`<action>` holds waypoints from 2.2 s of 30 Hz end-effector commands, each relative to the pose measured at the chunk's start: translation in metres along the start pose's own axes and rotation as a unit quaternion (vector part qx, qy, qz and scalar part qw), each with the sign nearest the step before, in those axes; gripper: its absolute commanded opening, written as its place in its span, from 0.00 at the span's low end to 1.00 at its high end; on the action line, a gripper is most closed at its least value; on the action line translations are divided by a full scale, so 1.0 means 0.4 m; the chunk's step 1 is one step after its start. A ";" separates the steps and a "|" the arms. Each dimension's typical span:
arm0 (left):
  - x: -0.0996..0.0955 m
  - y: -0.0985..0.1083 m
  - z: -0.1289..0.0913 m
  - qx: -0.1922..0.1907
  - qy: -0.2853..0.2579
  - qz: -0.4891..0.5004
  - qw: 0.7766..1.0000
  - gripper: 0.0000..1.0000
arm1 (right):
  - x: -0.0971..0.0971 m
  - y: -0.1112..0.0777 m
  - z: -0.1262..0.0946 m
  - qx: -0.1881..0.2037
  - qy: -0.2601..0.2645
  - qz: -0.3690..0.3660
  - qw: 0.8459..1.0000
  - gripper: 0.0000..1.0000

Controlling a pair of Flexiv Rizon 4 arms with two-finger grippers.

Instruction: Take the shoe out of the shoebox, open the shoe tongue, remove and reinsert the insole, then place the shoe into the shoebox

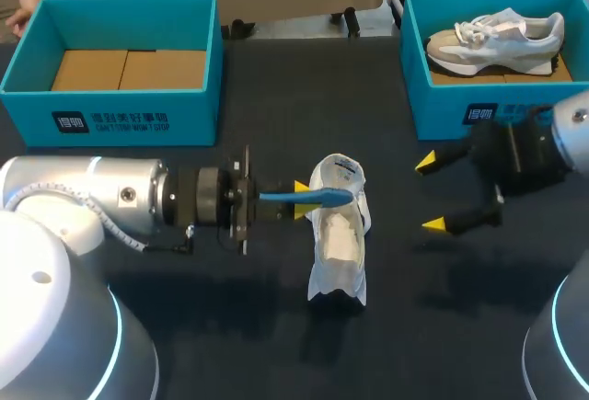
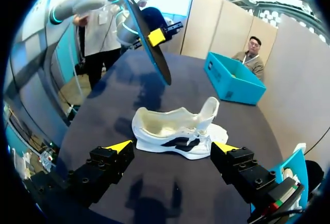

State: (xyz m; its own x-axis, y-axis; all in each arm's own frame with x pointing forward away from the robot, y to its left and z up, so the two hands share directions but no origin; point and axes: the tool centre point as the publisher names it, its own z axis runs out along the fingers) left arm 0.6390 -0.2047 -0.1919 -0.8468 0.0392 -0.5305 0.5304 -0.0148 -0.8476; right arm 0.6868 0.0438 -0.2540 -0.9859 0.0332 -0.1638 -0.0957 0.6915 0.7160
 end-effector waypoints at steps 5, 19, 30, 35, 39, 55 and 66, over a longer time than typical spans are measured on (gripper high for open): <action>0.038 0.028 0.017 -0.008 -0.012 0.001 1.000 0.00 | 0.000 -0.009 0.054 0.022 0.028 0.016 0.999 1.00; 0.069 0.069 0.039 -0.023 -0.018 0.002 1.000 0.00 | -0.003 -0.008 0.061 0.019 0.027 0.001 0.999 1.00; 0.081 0.084 0.055 -0.028 -0.018 0.017 0.999 0.00 | 0.015 -0.040 0.134 0.046 0.004 -0.043 0.998 1.00; 0.082 0.085 0.052 -0.030 -0.019 0.022 0.999 0.00 | 0.027 -0.041 0.155 0.050 0.001 -0.052 0.997 1.00; 0.082 0.087 0.052 -0.032 -0.018 0.025 0.999 0.00 | 0.033 -0.039 0.176 0.050 0.002 -0.058 0.997 1.00; 0.082 0.088 0.051 -0.038 -0.022 0.029 0.999 0.00 | 0.040 -0.047 0.189 0.046 -0.004 -0.044 0.998 1.00; 0.074 0.126 0.041 -0.043 -0.014 0.028 0.999 0.00 | 0.040 -0.047 0.189 0.046 -0.004 -0.044 0.998 1.00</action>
State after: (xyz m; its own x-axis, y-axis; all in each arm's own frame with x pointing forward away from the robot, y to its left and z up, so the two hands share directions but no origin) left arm 0.6359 -0.2188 -0.2473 -0.8157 0.0051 -0.5784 0.5773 0.0716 -0.8134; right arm 0.6841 0.0856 -0.3216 -0.9734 -0.0268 -0.2275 -0.1690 0.7543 0.6344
